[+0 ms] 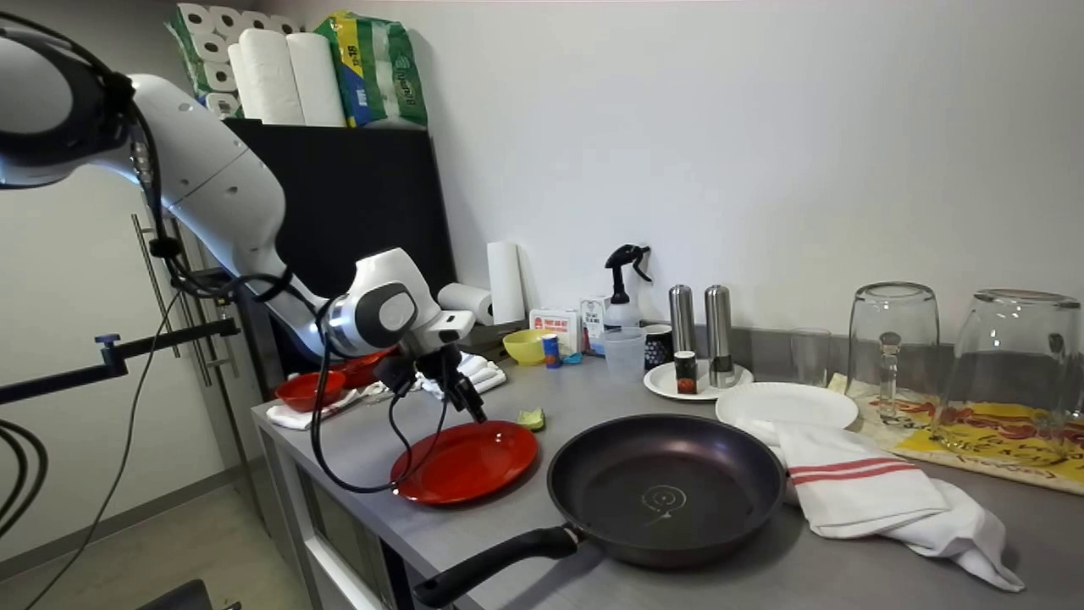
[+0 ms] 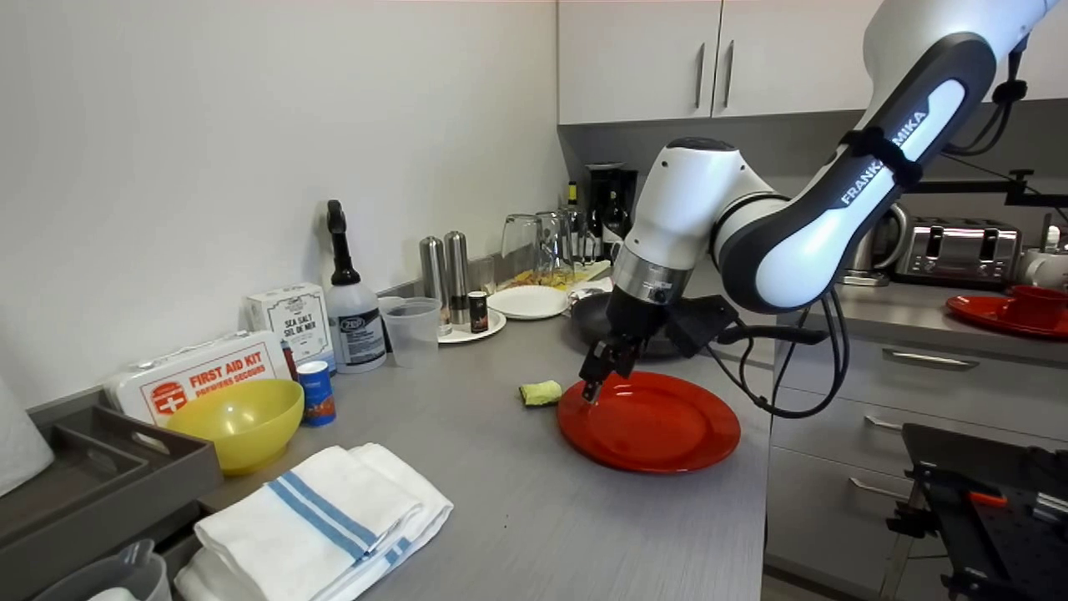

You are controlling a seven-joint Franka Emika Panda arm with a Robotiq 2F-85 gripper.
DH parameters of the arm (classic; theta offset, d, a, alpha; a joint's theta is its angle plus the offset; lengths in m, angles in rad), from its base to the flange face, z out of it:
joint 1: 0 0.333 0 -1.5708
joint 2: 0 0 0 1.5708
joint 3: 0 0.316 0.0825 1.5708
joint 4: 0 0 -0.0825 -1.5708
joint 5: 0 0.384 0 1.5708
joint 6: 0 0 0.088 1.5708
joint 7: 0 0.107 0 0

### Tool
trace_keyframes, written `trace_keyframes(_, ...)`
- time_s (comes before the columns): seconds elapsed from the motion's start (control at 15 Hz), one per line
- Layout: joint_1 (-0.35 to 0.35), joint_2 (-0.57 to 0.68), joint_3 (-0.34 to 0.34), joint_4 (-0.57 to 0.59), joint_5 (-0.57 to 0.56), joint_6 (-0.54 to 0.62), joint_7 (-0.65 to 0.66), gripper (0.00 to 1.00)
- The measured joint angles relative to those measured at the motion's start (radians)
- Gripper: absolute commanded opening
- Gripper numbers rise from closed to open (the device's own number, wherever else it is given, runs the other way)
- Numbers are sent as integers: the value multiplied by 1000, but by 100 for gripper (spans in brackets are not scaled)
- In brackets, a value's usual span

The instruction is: Pick up the sponge and clean the plate

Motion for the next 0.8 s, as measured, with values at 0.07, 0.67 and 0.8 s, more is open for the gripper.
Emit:
trace_keyframes(0.07,-2,-5,0,-5,4,0,-58,100)
trace_keyframes(0.67,-14,-35,-4,-30,7,0,-330,100)
trace_keyframes(0.8,-16,-37,-4,-32,7,0,-354,100)
